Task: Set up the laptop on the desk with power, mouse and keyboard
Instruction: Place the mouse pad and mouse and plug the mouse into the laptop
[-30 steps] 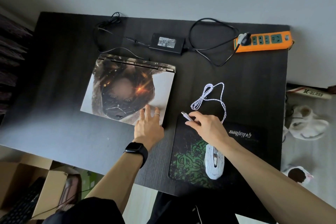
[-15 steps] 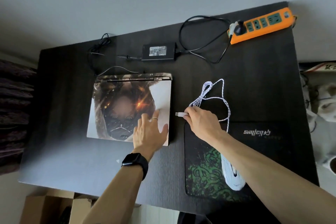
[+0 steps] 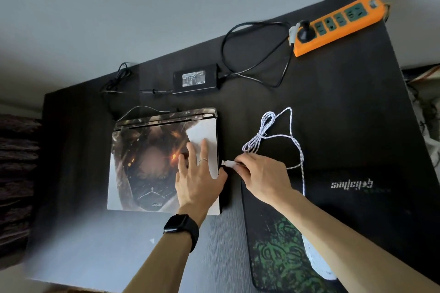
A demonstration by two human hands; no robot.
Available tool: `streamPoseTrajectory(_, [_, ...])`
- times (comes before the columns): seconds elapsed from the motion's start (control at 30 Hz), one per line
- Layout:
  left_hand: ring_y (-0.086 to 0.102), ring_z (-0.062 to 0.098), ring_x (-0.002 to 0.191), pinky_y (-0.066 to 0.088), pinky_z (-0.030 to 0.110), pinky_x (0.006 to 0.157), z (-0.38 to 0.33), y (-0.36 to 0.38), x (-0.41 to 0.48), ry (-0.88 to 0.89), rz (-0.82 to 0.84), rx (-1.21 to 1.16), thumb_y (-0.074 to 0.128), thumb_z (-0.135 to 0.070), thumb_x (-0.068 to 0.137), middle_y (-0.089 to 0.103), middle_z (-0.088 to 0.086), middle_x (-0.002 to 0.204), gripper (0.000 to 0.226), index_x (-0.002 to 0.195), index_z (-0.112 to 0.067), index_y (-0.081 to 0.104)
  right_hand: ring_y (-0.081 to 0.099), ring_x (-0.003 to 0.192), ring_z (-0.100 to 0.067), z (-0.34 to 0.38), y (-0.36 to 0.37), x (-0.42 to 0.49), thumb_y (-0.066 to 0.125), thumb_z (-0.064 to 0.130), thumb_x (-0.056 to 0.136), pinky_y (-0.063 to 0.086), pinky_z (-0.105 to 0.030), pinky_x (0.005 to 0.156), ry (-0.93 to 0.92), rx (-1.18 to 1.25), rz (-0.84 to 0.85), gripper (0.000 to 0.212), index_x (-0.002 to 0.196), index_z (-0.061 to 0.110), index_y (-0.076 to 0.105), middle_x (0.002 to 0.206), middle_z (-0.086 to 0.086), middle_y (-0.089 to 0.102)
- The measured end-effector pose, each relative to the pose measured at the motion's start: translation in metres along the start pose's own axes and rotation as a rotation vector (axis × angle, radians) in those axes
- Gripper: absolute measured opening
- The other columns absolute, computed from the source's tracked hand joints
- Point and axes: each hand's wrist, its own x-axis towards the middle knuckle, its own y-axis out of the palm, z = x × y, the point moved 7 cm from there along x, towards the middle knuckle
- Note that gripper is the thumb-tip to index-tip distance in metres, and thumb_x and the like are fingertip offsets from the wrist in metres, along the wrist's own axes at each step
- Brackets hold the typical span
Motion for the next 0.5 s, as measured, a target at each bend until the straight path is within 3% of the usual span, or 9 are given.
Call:
streamPoseTrajectory(0.2, [0.038, 0.037, 0.14, 0.037, 0.047, 0.112, 0.014, 0.014, 0.004, 0.118, -0.033, 0.082, 0.034, -0.069, 0.084, 0.028, 0.01, 0.16, 0.086, 0.157, -0.027, 0.018, 0.062, 0.063, -0.011, 0.005, 0.004, -0.003, 0.053, 0.048, 0.1, 0.022, -0.025, 0.044, -0.066, -0.028, -0.066, 0.019, 0.097, 0.033, 0.066, 0.074, 0.009, 0.061])
streamPoseTrajectory(0.5, [0.039, 0.034, 0.141, 0.029, 0.045, 0.114, 0.016, 0.022, 0.005, 0.112, -0.067, 0.065, 0.019, -0.069, 0.088, 0.03, 0.01, 0.16, 0.082, 0.157, -0.026, 0.018, 0.059, 0.062, -0.013, 0.007, 0.002, -0.003, 0.043, 0.046, 0.103, 0.023, -0.024, 0.043, -0.133, -0.059, -0.089, 0.027, 0.102, 0.033, 0.067, 0.078, 0.008, 0.059])
